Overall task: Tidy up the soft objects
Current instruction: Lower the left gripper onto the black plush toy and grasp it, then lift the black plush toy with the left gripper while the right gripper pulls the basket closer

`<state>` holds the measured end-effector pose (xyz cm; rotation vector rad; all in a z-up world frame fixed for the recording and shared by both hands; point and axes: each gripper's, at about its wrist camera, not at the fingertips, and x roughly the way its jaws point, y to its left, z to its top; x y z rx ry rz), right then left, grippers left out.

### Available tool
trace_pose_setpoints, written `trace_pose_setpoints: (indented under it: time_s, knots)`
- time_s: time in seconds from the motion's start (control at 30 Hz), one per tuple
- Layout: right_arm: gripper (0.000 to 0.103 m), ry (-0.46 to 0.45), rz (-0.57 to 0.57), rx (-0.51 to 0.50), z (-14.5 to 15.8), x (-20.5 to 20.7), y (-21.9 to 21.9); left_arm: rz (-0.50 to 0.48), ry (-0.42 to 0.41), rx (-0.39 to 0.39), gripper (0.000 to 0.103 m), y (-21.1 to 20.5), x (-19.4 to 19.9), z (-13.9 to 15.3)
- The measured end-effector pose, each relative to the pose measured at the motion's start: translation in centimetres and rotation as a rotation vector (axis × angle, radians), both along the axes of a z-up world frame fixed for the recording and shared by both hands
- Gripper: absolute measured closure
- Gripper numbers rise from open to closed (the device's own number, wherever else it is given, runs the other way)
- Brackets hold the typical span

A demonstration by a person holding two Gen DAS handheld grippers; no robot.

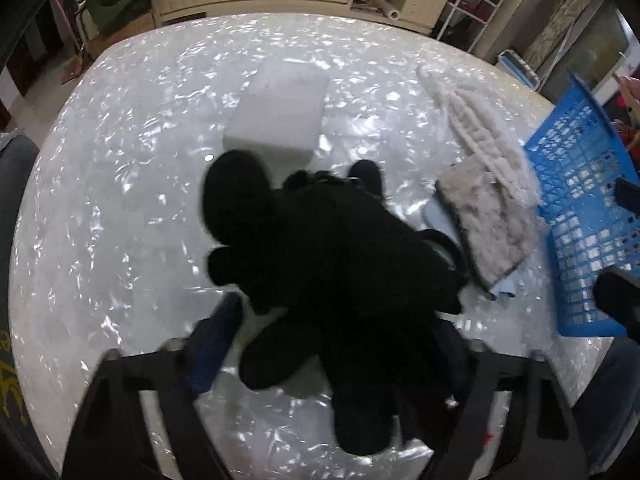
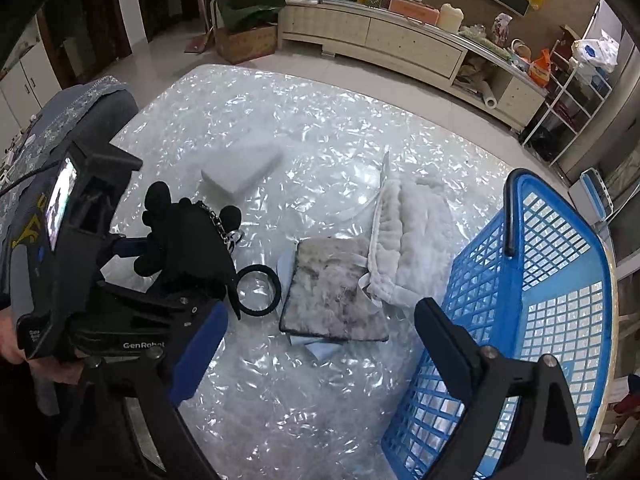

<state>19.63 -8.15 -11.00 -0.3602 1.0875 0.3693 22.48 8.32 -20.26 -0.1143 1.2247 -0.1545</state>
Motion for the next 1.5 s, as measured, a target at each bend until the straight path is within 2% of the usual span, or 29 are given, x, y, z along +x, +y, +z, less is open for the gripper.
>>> trace_pose_setpoints:
  time_s: [0.03,0.2,0.33,0.63,0.83,0.97,1.2,1.5]
  knots:
    - [0.008,0.002,0.001,-0.002,0.0,0.0,0.0,-0.009,-0.004,-0.018,0.049,-0.1,-0.1,0.2]
    - [0.008,0.008,-0.005,0.003,0.2,-0.3,0.3,-0.025,0.0,-0.048,0.056,-0.3,-0.3,0.7]
    - [0.008,0.009,-0.01,-0.001,0.3,-0.6,0.5,-0.017,-0.025,-0.02,0.056,0.4,-1.3,2.1]
    - [0.009,0.035,-0.001,0.006,-0.4,-1.0,2.2,0.035,-0.105,-0.041,0.056,4.6,-4.1,7.0]
    - [0.015,0.05,0.007,0.033,0.3,-2.1,2.1,0.022,-0.171,-0.043,0.056,5.5,-6.1,10.5]
    - [0.015,0.029,0.001,0.079,2.3,-3.2,0.6,-0.004,-0.203,-0.047,0.056,4.0,-6.7,12.5]
    - [0.015,-0.033,-0.062,0.117,5.3,-4.5,-4.2,-0.113,-0.288,-0.043,0.056,-1.6,-7.5,16.7]
    - [0.015,-0.096,-0.153,0.18,8.0,-5.7,-12.2,-0.221,-0.305,0.022,0.056,-9.9,-6.8,18.3]
